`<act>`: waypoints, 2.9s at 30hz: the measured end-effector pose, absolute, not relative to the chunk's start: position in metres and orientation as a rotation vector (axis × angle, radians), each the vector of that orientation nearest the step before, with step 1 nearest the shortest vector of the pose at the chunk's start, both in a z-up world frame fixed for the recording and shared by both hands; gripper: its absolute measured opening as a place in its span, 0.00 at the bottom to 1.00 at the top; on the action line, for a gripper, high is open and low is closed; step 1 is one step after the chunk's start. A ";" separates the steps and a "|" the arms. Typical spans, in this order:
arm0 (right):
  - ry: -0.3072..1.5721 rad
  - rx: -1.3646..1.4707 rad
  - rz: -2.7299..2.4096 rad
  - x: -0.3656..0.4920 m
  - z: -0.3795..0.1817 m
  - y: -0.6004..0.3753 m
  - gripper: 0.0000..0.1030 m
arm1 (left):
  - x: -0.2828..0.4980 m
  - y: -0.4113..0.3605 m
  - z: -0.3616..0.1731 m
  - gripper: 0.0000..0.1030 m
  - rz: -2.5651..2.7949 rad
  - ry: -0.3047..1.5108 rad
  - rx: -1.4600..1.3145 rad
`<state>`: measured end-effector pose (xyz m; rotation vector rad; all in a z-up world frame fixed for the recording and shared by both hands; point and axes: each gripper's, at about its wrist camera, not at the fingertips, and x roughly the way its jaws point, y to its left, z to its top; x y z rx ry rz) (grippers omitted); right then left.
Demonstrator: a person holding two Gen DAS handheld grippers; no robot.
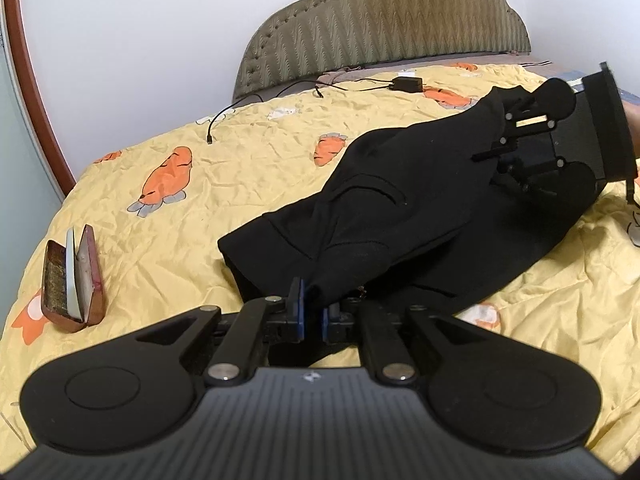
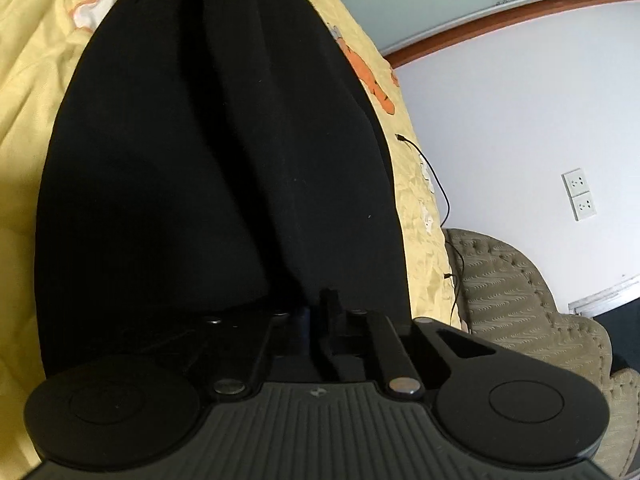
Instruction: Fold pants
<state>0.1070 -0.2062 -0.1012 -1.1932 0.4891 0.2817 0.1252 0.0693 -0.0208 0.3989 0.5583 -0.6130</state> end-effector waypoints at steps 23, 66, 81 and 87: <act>0.526 -1.122 0.308 0.012 -0.097 -0.176 0.03 | 0.115 0.105 -0.039 0.36 -0.395 0.652 0.509; 0.572 0.690 -0.548 0.189 -0.047 -0.650 0.07 | 0.069 -0.187 -0.056 1.00 -0.617 0.450 0.469; 0.325 0.704 -0.516 0.023 0.037 -0.654 0.06 | 0.060 -0.180 -0.050 1.00 -0.651 0.452 0.448; 0.400 0.716 -0.490 -0.017 0.021 -0.657 0.06 | 0.059 -0.177 -0.041 1.00 -0.638 0.441 0.430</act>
